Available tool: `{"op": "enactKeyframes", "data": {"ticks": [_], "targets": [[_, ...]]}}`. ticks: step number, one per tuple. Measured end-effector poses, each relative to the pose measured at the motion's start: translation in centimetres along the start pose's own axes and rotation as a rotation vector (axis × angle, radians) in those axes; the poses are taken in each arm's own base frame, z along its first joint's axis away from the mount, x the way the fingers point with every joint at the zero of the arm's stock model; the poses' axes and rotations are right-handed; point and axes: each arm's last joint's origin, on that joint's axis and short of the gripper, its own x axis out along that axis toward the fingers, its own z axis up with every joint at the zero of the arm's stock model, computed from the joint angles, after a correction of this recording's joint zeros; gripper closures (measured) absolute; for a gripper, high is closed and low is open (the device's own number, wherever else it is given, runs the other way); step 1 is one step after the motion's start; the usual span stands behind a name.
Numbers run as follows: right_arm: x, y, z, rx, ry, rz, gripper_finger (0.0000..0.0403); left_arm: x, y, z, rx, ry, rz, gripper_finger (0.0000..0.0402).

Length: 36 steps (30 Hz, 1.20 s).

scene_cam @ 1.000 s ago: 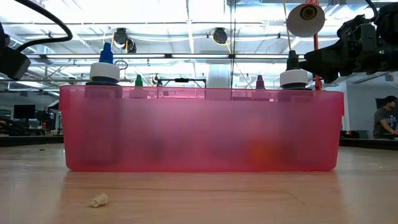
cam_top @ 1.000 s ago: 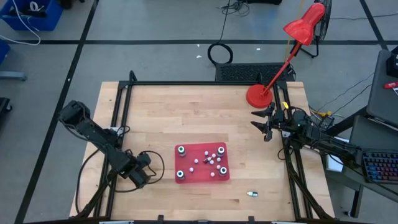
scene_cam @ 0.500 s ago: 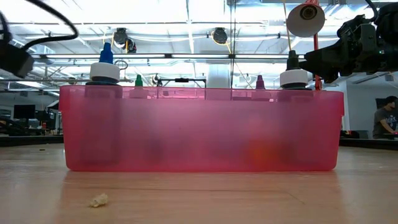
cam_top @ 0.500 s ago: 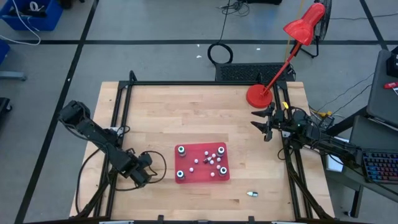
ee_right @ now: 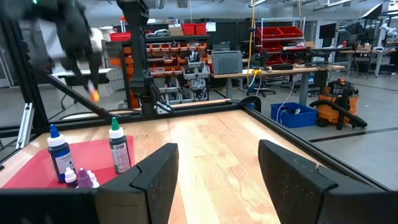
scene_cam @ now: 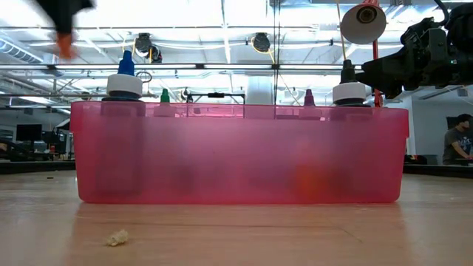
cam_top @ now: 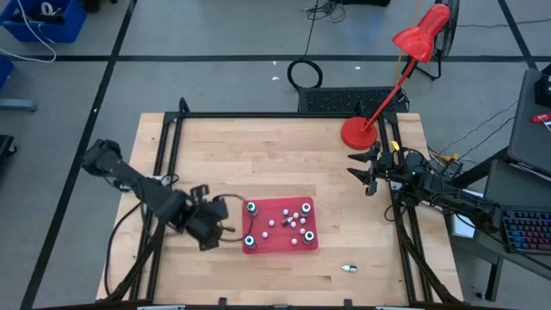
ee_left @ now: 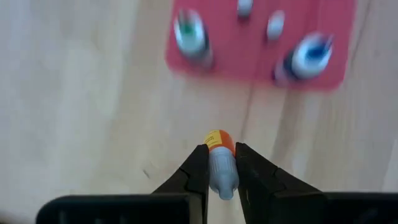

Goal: Pick & Place food coloring
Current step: Put the small orange food coloring bottle into the pink bin

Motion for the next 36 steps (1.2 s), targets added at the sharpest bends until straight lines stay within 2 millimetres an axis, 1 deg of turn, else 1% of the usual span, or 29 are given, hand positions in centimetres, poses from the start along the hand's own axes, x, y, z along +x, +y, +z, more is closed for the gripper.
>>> {"op": "enactKeyframes", "data": {"ticks": [2,3,5,7,9,13,16,21,30,36], "targets": [[0.0,0.0,0.0,0.000,0.000,0.000,0.0193,-1.2,0.4,2.1,0.063,-0.060,-0.003,0.0347],[0.0,0.0,0.0,0.000,0.000,0.000,0.0193,-1.5,0.4,3.2,0.100,-0.078,0.000,0.0347],[0.0,0.0,0.0,0.000,0.000,0.000,0.0193,-1.3,0.3,5.2,0.171,-0.088,0.010,0.0347],[0.0,0.0,0.0,0.000,0.000,0.000,0.0193,-0.3,-0.1,7.0,0.250,-0.063,0.017,0.0347],[0.0,0.0,0.0,0.000,0.000,0.000,0.0193,1.4,-0.6,8.5,0.316,-0.017,0.013,0.0347],[0.0,0.0,0.0,0.000,0.000,0.000,0.0193,5.2,-1.7,10.4,0.419,0.083,-0.011,0.0347],[0.0,0.0,0.0,0.000,0.000,0.000,0.0193,7.6,-2.5,11.1,0.463,0.128,-0.028,0.0347],[0.0,0.0,0.0,0.000,0.000,0.000,0.0193,10.4,-3.0,11.4,0.474,0.180,-0.039,0.0347],[0.0,0.0,0.0,0.000,0.001,0.000,0.0193,13.0,-4.0,11.9,0.488,0.179,-0.097,0.0347],[0.0,0.0,0.0,0.000,0.000,0.000,0.0193,14.7,-3.6,11.3,0.470,0.194,-0.105,0.0347]]}}
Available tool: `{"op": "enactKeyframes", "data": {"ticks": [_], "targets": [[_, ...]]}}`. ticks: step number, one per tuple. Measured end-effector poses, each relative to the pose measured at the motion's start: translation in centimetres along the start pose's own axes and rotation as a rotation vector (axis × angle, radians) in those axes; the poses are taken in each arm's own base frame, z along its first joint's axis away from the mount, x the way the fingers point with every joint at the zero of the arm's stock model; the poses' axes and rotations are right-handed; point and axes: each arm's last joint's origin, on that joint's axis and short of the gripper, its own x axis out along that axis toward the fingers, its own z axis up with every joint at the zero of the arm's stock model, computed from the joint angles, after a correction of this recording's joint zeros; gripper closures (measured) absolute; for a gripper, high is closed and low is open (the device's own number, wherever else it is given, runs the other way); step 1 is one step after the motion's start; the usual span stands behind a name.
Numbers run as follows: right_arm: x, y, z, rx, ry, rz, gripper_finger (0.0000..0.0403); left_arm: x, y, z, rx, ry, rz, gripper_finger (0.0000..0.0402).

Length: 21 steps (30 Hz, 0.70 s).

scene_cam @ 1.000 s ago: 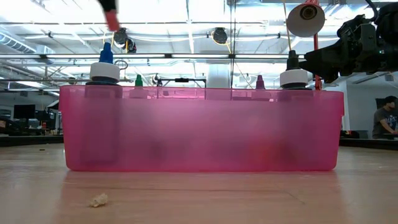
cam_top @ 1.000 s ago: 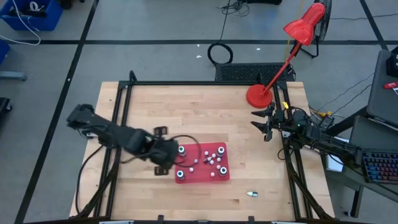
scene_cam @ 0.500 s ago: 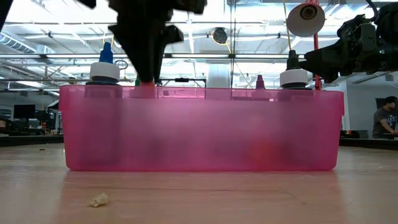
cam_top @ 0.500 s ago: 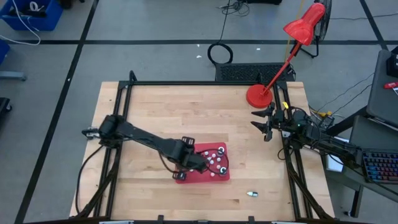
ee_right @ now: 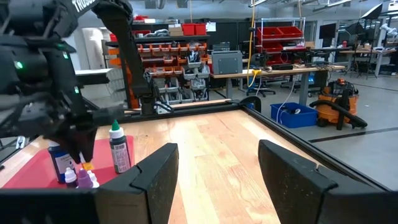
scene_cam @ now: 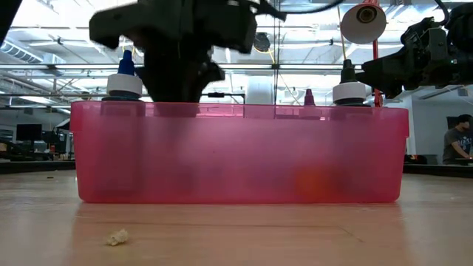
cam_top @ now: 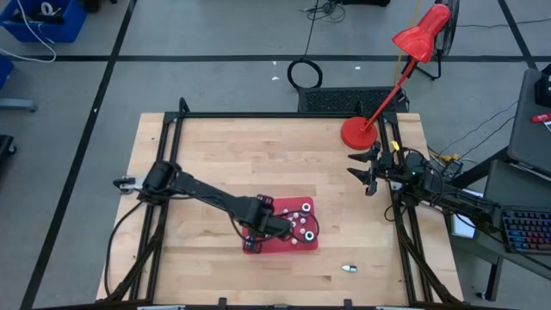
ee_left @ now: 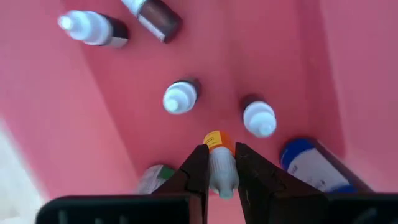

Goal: Pick & Place food coloring
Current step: Put the small orange food coloring bottle into the pink bin

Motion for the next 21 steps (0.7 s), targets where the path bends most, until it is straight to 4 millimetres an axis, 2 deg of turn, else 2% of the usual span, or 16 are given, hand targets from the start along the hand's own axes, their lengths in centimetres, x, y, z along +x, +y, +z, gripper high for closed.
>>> {"op": "enactKeyframes", "data": {"ticks": [7,16,21], "targets": [[0.0,0.0,0.0,0.000,0.000,0.000,0.0193,2.0,0.5,-0.4,-0.028,-0.018,-0.066,0.0347],[0.0,0.0,0.0,0.000,-0.001,0.000,0.0193,2.5,0.6,-0.5,-0.048,-0.034,-0.114,0.0346],[0.0,0.0,0.0,0.000,-0.001,0.000,0.0193,2.7,0.7,-0.6,-0.047,-0.029,-0.096,0.0267]]}}
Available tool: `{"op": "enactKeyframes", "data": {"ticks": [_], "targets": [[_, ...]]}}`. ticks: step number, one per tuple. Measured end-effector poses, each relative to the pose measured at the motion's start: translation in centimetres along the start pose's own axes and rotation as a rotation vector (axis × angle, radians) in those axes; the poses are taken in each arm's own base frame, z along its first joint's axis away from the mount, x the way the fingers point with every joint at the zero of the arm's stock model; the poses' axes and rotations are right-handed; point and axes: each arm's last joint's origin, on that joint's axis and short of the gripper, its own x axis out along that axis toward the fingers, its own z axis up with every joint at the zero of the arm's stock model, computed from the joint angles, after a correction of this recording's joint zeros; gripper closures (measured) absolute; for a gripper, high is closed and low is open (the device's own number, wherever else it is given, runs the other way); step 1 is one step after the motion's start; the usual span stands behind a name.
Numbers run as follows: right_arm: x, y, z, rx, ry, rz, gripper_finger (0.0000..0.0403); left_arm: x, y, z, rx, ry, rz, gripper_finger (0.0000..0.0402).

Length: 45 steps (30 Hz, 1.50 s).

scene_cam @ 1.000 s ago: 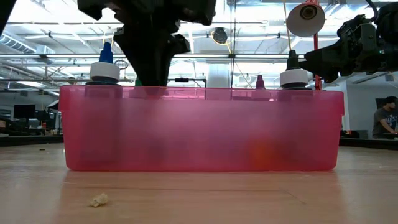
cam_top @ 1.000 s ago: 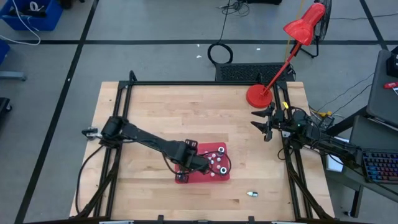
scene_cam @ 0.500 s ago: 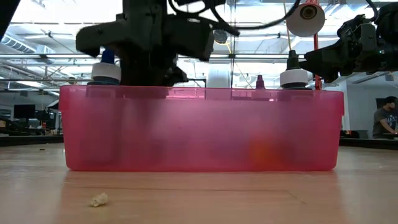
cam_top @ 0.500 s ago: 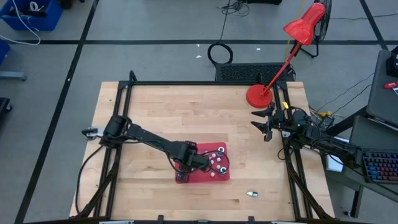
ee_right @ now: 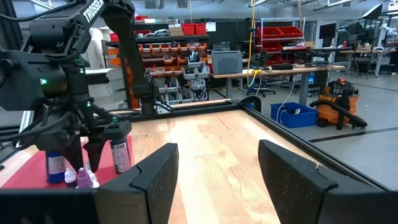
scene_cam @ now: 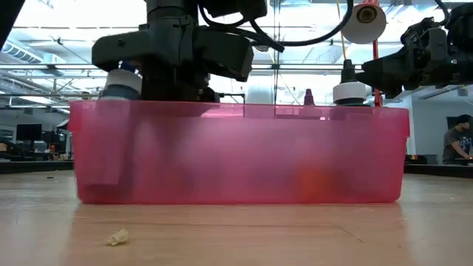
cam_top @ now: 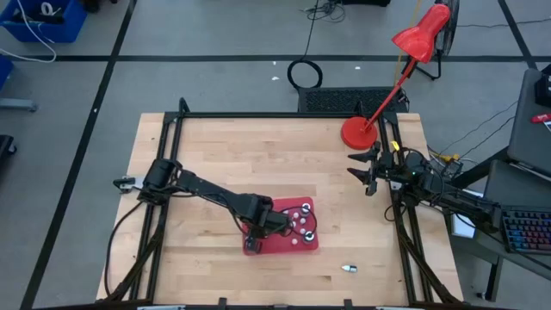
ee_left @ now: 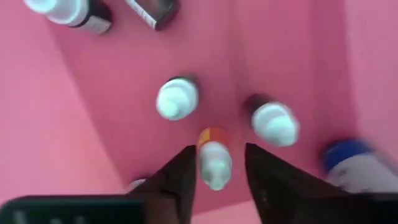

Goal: Pick & Place food coloring
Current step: Put the small orange food coloring bottle into the pink bin, then put the small black food coloring bottle into the pink bin

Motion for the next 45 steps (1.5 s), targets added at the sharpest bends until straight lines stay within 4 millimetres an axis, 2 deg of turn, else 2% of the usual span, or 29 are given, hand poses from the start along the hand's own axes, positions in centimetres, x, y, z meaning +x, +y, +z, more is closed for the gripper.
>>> {"op": "enactKeyframes", "data": {"ticks": [3,7,19,22,28,31,34,38,45], "targets": [[0.0,0.0,0.0,0.000,0.000,0.000,0.0193,0.2,0.0,-0.1,0.000,0.007,0.001,0.0228],[0.0,0.0,0.0,0.000,0.000,0.000,0.0193,-0.4,-0.1,0.2,0.009,-0.005,-0.006,0.0204],[0.0,0.0,0.0,0.000,0.000,0.000,0.0193,-5.5,0.4,-0.1,-0.019,-0.153,0.112,0.0193],[0.0,0.0,0.0,0.000,0.000,0.000,0.0193,-7.4,0.4,-0.3,-0.028,-0.218,0.106,0.0193],[0.0,0.0,0.0,0.000,0.000,0.000,0.0193,-12.8,0.3,-1.2,0.007,-0.427,0.095,0.0192],[0.0,0.0,0.0,0.000,0.000,0.000,0.0193,-15.2,-0.1,-2.5,0.058,-0.545,0.098,0.0192],[0.0,0.0,0.0,0.000,0.000,0.000,0.0193,-15.8,-0.7,-4.4,0.131,-0.656,0.099,0.0192],[0.0,0.0,0.0,0.000,-0.002,0.000,0.0193,-15.0,-0.9,-7.9,0.171,-0.815,0.102,0.0192],[0.0,0.0,0.0,-0.002,-0.001,0.000,0.0193,-12.2,0.5,-15.1,0.064,-1.081,0.074,0.0192]]}}
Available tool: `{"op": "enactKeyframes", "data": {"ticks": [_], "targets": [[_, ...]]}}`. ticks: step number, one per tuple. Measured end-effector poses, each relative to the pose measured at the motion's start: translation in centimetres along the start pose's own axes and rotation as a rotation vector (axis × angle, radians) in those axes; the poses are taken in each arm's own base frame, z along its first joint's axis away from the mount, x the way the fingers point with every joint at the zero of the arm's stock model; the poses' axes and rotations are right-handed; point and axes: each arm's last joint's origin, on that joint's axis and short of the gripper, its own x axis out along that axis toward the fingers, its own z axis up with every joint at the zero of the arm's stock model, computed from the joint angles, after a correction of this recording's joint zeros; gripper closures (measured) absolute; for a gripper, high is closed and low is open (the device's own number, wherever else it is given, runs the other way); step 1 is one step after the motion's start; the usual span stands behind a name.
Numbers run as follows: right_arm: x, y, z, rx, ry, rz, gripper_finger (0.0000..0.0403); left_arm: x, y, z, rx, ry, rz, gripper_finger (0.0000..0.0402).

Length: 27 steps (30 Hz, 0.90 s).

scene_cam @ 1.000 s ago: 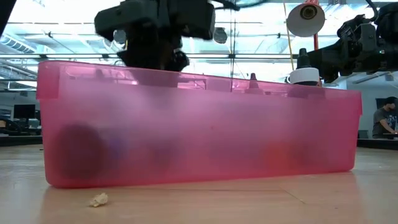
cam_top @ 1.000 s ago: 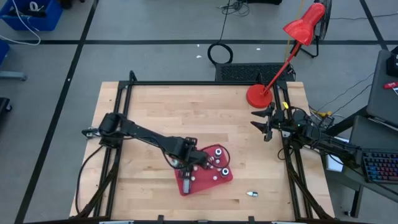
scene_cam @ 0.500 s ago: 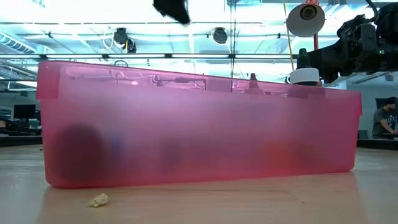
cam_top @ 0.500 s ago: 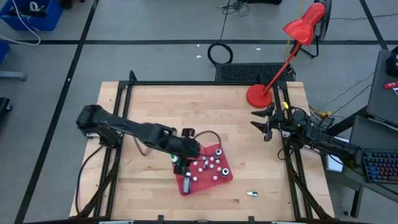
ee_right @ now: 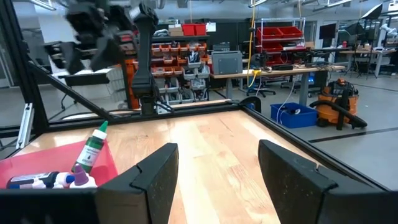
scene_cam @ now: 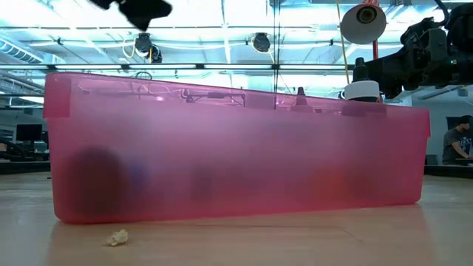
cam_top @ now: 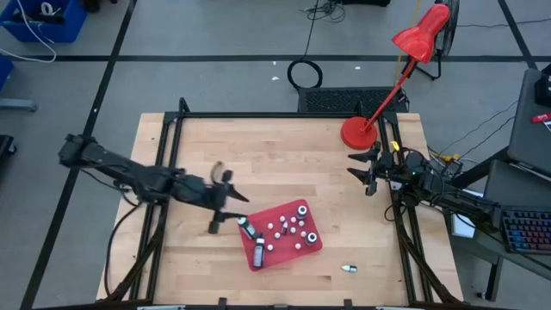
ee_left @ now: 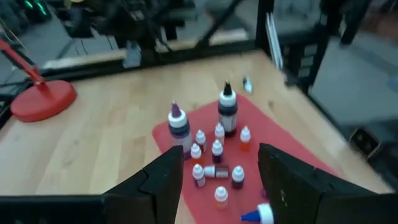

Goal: Pick & Place food coloring
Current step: Put the small black food coloring bottle into the pink bin

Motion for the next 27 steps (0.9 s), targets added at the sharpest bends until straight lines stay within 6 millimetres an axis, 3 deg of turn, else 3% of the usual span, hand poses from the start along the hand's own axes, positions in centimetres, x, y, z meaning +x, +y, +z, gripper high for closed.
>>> {"op": "enactKeyframes", "data": {"ticks": [5,8,11,16,20,23,27], "targets": [[0.0,-0.1,0.6,-0.259,-0.059,-0.060,0.0193,-3.0,0.3,-3.3,-0.087,-0.143,0.003,0.0192],[0.0,-0.2,0.7,-0.312,-0.060,-0.091,0.0193,-4.4,0.5,-4.5,-0.131,-0.188,0.011,0.0192],[0.0,-0.4,0.7,-0.323,-0.058,-0.144,0.0193,-5.5,0.7,-5.6,-0.149,-0.213,0.039,0.0192],[0.0,-0.3,0.8,-0.567,-0.046,-0.149,0.0193,-7.0,0.9,-7.3,-0.150,-0.269,0.044,0.0192],[0.0,-0.3,0.8,-0.641,-0.043,-0.152,0.0193,-7.9,1.1,-9.2,-0.160,-0.319,0.060,0.0192],[-0.1,-0.3,1.1,-0.588,-0.084,-0.140,0.0193,-8.5,1.4,-10.4,-0.172,-0.356,0.082,0.0192],[-0.1,0.3,1.4,-0.182,-0.144,0.064,0.0193,-9.1,1.6,-11.6,-0.185,-0.370,0.106,0.0192]]}}
